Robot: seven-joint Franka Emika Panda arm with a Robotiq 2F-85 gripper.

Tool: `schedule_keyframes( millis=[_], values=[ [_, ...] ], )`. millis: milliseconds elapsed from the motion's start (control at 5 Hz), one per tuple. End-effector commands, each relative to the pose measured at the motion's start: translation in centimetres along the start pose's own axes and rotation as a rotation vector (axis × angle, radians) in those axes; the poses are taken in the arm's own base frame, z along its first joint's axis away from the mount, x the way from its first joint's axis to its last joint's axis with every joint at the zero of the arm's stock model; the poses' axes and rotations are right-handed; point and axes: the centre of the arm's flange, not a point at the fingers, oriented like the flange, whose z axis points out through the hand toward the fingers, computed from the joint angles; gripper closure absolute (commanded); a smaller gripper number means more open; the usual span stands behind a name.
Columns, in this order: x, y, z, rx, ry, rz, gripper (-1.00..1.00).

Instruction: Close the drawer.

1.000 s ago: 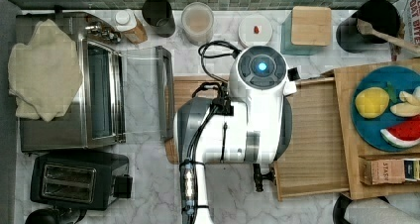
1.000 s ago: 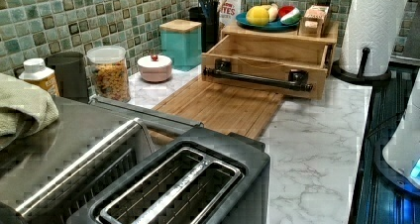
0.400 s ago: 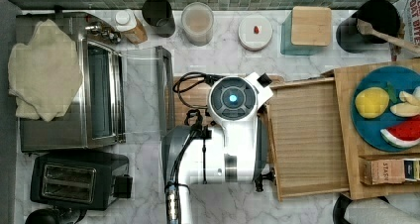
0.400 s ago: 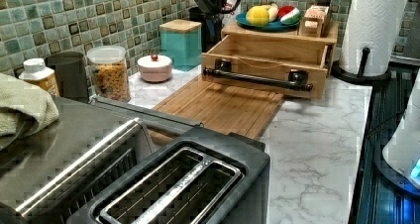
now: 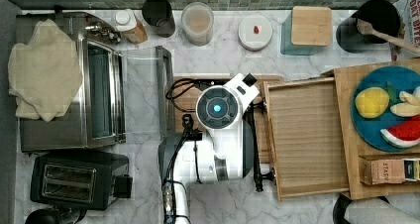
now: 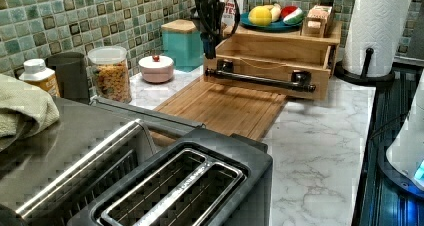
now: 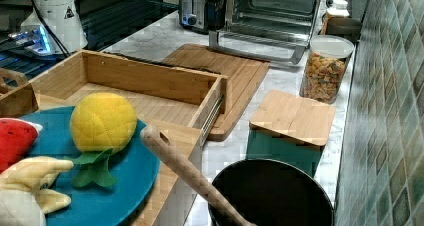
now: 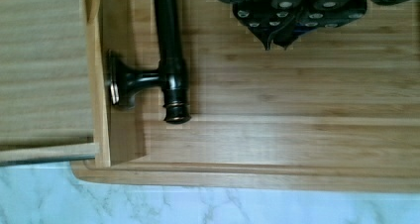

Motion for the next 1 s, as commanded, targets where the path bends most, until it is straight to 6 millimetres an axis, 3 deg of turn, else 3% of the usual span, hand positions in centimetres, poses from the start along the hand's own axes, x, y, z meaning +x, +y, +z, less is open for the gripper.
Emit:
schedule_keyframes(
  millis=[200,600,1000],
  values=[
    [-3.1,2.8,8.0,-0.036,-0.136,-0.052,1.0],
    [-4.4,5.2,8.3,-0.029,-0.146,-0.009,1.0],
    [-3.4,11.9,9.1,-0.049,-0.09,-0.083,1.0]
  ],
)
